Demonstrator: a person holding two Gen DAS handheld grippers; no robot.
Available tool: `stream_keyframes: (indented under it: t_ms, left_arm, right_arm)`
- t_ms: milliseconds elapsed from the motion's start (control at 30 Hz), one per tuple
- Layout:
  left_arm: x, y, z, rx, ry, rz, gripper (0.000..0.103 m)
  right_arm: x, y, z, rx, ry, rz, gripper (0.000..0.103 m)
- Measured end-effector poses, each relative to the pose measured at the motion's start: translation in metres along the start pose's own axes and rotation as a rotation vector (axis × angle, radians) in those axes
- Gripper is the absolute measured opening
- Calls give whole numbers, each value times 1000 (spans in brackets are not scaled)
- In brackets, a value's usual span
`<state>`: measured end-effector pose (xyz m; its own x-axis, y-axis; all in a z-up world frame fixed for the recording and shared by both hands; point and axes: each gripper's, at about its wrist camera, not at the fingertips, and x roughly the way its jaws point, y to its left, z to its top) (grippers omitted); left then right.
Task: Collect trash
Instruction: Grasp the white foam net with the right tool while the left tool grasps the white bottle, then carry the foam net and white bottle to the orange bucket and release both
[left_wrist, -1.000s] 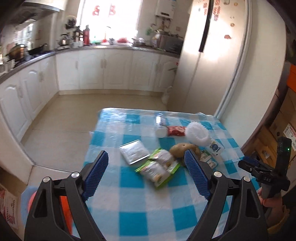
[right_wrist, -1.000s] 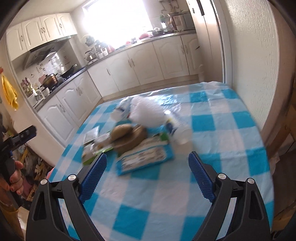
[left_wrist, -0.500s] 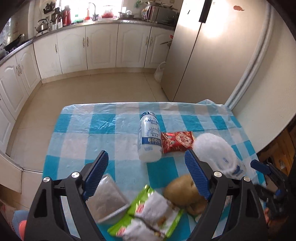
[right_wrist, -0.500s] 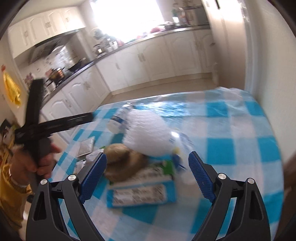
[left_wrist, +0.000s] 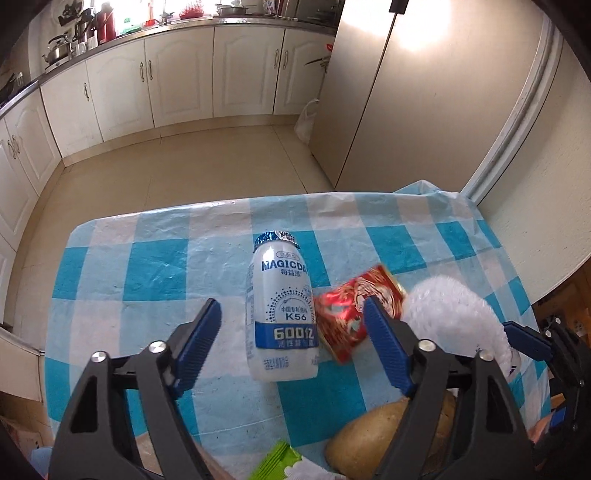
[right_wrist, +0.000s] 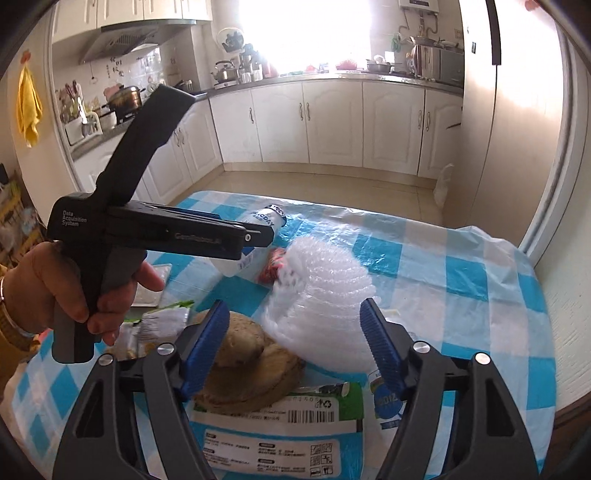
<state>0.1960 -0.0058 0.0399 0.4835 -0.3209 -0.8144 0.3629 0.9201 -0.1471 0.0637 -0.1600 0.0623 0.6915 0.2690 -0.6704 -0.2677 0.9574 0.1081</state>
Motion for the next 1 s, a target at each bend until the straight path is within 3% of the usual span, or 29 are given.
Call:
stream_keyframes:
  t_ms: [167, 233, 467, 600, 667, 1000]
  left_arm:
    - [13, 3, -2, -20, 42, 12, 48]
    - [14, 8, -4, -39, 43, 14, 44]
    - [0, 11, -9, -41, -2, 23, 44]
    - [-19, 11, -11, -52, -40, 10, 44]
    - [-27, 9, -12, -54, -57, 8, 44]
    - [-92, 17, -43, -95, -156, -21, 44]
  right_arm:
    - [8, -1, -4, -7, 19, -32, 51]
    - [8, -3, -5, 0, 15, -38, 47]
    - [2, -7, -6, 37, 7, -44, 30]
    - [-5, -11, -5, 80, -2, -26, 27]
    - [-11, -11, -4, 92, -17, -21, 19]
    - [-49, 1, -2, 147, -72, 38, 16]
